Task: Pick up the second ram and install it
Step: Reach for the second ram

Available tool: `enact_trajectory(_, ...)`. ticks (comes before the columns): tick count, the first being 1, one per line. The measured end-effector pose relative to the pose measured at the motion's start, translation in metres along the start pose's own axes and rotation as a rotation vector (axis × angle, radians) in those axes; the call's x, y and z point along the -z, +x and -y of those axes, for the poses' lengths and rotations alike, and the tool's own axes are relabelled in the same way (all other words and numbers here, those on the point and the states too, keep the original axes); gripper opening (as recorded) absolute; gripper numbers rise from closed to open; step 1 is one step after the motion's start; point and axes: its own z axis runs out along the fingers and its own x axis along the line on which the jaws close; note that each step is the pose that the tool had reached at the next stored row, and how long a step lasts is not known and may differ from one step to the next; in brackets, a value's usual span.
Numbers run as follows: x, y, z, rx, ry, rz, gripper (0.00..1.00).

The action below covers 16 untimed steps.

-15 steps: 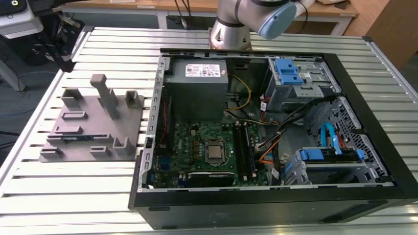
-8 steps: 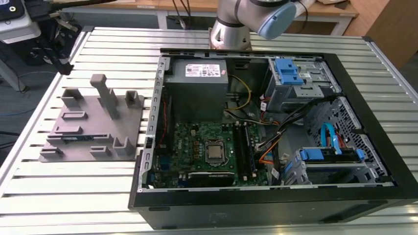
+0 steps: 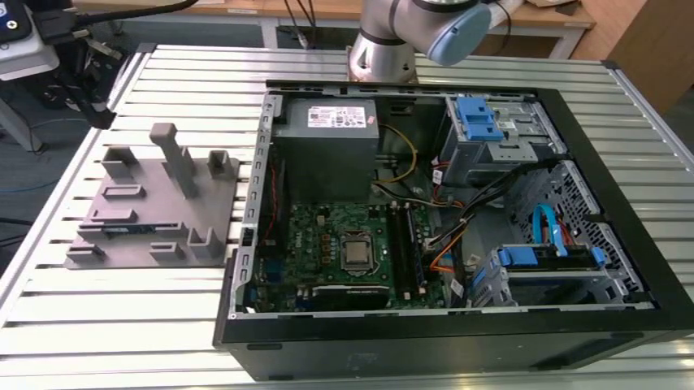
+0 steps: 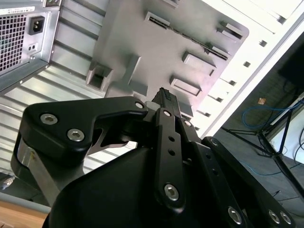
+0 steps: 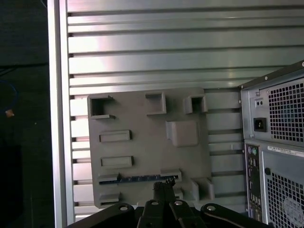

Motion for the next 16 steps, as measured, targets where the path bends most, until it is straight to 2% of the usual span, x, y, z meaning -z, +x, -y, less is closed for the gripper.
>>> enact_trajectory(9, -0.0096, 0.0140, 0.0013, 0.000, -0.0001, 0.0002, 0.11)
enact_trajectory(16, -0.0216, 0.0197, 0.0023, 0.000, -0.0001, 0.0000, 0.11)
